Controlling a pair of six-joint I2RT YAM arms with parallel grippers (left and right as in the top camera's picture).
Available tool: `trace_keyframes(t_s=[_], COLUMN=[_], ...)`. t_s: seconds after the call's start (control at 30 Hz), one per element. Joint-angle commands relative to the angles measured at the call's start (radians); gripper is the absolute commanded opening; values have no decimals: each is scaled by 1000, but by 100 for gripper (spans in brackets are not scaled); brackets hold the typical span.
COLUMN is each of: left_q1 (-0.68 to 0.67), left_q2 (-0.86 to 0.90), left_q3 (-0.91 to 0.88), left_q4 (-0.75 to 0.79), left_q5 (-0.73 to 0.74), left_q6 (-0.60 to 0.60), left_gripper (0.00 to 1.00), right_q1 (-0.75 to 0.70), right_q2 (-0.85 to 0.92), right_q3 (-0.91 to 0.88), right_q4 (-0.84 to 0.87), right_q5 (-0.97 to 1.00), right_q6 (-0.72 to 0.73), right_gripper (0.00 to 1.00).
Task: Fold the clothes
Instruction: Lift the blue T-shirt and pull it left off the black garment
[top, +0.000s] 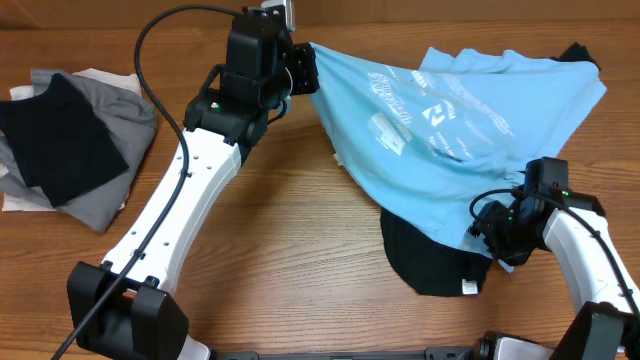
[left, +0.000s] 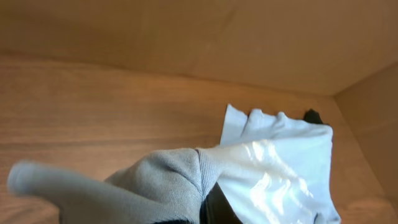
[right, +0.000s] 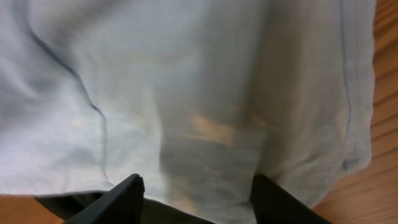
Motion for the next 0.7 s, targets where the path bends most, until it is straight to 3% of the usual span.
trace_keyframes(t_s=[0.0, 0.1, 0.27, 0.37, 0.43, 0.67], left_q1=[17, 18, 18, 18, 18, 18], left_q2=[-10, -10, -10, -10, -10, -10], left_q3=[9, 9, 9, 9, 9, 9], left_q4=[48, 71, 63, 62, 61, 48], left_q5=[-93, -111, -111, -111, -111, -111], left_q6=[35, 19, 20, 20, 20, 21], left_gripper=[6, 8, 9, 10, 10, 11], right_q1=[29, 90, 212, 274, 285, 284], right_q2=[-3, -3, -3, -3, -3, -3], right_q3=[-42, -48, -48, -48, -48, -48], right_q4=[7, 6, 6, 6, -2, -15], right_q5=[-82, -183, -242, -157, -59, 39], right_q6=[-34, -98, -138, -67, 3, 111], right_gripper=[40, 26, 25, 27, 39, 44])
